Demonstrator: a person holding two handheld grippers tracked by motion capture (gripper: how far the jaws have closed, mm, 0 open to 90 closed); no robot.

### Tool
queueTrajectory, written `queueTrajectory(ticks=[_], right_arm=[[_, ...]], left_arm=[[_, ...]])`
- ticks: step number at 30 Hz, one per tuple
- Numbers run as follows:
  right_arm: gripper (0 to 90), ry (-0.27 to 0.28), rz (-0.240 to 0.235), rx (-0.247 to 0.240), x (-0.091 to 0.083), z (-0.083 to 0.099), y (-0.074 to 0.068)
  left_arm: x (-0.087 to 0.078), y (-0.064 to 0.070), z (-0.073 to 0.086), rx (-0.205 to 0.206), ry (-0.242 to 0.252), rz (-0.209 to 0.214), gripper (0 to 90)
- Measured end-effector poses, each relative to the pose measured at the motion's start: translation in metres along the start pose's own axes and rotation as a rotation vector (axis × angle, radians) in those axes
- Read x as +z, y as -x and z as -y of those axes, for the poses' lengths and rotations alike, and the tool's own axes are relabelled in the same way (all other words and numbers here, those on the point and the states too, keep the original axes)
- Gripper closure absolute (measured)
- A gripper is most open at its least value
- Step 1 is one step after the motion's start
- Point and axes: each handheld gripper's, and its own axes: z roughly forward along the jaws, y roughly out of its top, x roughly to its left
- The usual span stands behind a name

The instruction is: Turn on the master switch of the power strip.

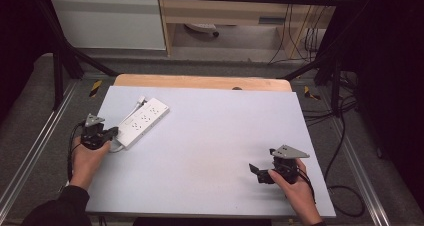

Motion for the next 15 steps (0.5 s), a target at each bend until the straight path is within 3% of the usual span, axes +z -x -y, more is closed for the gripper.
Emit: queueTrajectory(ticks=[15], right_arm=[[2.9,-0.004,-0.001,0.001,0.0003,0.0001,-0.0005]], left_arm=[[0.0000,-0.0004,0.0017,-0.008,0.006,0.003,90.0]])
